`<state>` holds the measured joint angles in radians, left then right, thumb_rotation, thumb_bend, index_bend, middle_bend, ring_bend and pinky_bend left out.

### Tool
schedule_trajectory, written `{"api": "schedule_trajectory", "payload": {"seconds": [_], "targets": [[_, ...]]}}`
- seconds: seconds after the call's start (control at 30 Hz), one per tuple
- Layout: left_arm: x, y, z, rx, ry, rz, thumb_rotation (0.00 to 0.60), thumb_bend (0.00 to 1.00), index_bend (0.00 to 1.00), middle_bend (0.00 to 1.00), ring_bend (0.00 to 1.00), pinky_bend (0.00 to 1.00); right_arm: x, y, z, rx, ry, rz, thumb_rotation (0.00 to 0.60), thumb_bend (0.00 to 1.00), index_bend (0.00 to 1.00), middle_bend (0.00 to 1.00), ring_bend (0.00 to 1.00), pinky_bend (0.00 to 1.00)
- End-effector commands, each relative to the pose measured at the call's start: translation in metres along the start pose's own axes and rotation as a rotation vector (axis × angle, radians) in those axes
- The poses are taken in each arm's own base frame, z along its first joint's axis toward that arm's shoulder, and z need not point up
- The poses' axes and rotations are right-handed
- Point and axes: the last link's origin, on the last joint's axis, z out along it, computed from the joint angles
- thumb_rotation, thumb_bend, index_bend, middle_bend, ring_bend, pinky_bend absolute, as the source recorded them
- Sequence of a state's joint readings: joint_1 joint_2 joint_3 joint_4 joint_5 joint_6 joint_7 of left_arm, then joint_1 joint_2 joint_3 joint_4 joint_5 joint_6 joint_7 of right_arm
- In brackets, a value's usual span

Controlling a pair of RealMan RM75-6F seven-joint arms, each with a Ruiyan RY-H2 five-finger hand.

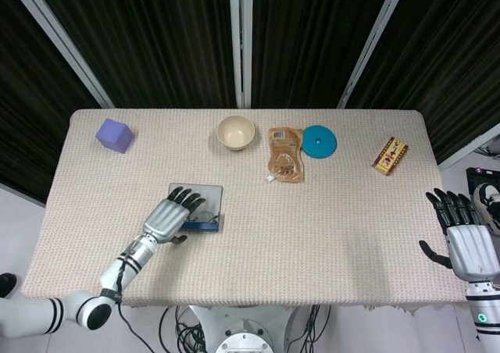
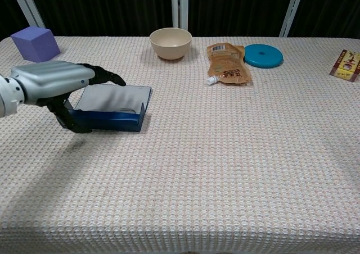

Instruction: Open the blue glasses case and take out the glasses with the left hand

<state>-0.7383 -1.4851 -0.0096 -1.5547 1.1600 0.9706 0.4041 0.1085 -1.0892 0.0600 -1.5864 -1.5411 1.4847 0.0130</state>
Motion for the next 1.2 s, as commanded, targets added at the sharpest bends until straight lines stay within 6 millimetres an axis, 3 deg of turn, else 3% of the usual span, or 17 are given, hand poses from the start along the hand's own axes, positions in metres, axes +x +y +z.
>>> {"api": "schedule_trajectory", "payload": {"seconds": [0.03,0.23,0.53,0.63,0.7,0.87,1.0,1.2], "targets": [[-0.001,-0.006,0.007,0.031,0.002,0.001,0.6,0.17,0.09,0.06,0.0,0.0,0.0,0.0,0.0,-0.001,0.0,0.0,0.6,0.16,0.02,0.05,0.0,0.0],[0.006,-0.036,0.021,0.128,0.033,-0.036,0.6,0.17,0.09,0.06,0.0,0.0,0.0,0.0,-0.001,-0.009,-0.002,-0.004,0.6,0.16,0.01,0.05,0.0,0.0],[0.024,-0.07,0.059,0.247,0.119,-0.137,0.6,0.14,0.11,0.08,0.0,0.0,0.0,0.0,-0.002,-0.022,-0.001,-0.003,0.6,0.16,0.01,0.05,0.0,0.0],[0.03,-0.078,0.065,0.284,0.133,-0.159,0.6,0.14,0.15,0.14,0.0,0.0,0.0,0.001,-0.001,-0.021,0.0,-0.003,0.6,0.16,0.01,0.05,0.0,0.0],[0.035,-0.08,0.06,0.297,0.144,-0.214,0.6,0.19,0.22,0.23,0.03,0.0,0.0,0.001,0.0,-0.02,-0.002,-0.004,0.6,0.15,0.01,0.05,0.0,0.0],[0.041,-0.073,0.029,0.272,0.138,-0.333,0.6,0.39,0.31,0.33,0.11,0.01,-0.002,0.003,0.002,-0.02,-0.012,0.003,0.6,0.16,0.01,0.05,0.0,0.0],[0.036,-0.048,0.007,0.153,0.092,-0.367,0.6,0.48,0.36,0.35,0.12,0.01,-0.005,0.003,0.004,-0.015,-0.021,0.006,0.6,0.16,0.01,0.05,0.0,0.0],[0.025,-0.007,0.011,-0.03,0.062,-0.349,0.6,0.51,0.36,0.34,0.1,0.0,-0.006,0.0,0.004,0.0,-0.021,0.009,0.6,0.16,0.01,0.05,0.0,0.0]]}}
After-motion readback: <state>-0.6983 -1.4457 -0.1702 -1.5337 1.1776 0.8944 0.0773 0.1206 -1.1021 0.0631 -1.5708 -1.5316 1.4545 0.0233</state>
